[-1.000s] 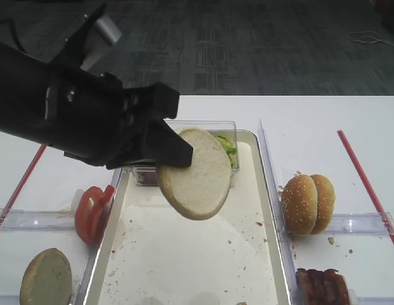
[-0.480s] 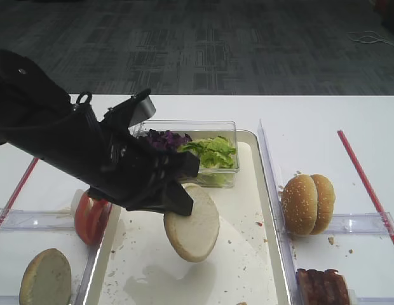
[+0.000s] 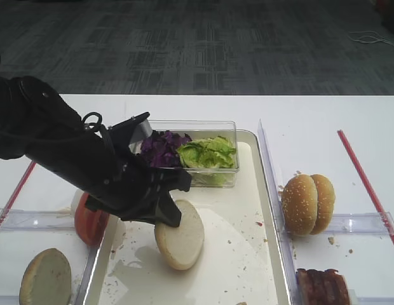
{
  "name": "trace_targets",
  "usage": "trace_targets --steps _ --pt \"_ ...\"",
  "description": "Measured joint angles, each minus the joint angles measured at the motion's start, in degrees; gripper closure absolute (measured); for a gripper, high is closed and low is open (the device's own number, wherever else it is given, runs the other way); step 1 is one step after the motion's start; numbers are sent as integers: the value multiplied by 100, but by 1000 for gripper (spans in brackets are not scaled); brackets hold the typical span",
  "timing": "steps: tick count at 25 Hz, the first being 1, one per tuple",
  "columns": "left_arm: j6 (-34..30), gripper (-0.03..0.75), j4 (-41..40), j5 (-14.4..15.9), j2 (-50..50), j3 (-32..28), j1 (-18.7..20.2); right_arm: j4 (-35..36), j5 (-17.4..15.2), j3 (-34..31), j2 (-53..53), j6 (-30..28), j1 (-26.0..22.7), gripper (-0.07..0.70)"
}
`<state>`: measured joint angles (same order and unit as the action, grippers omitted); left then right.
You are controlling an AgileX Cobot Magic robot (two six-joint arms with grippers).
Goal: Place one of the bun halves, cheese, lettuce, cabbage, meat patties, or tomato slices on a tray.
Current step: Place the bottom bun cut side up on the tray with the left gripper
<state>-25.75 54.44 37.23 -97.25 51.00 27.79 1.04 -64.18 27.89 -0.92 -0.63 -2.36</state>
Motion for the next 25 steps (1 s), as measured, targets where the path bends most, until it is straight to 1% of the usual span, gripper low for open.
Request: trace_targets --steps 4,12,15,17,23,25 --pt "-109 635 0 6 -42 9 -31 0 0 0 0 0 0 234" --pt "-125 634 0 29 -56 13 -40 0 0 0 0 0 0 234" --pt "-125 612 -40 29 -59 13 -40 0 0 0 0 0 0 234" --pt "-99 562 -121 29 -69 13 -40 0 0 0 0 0 0 234" --pt "139 302 -339 18 -85 13 -40 0 0 0 0 0 0 234" --pt "208 253 -361 -11 -85 13 -40 0 0 0 0 0 0 234"
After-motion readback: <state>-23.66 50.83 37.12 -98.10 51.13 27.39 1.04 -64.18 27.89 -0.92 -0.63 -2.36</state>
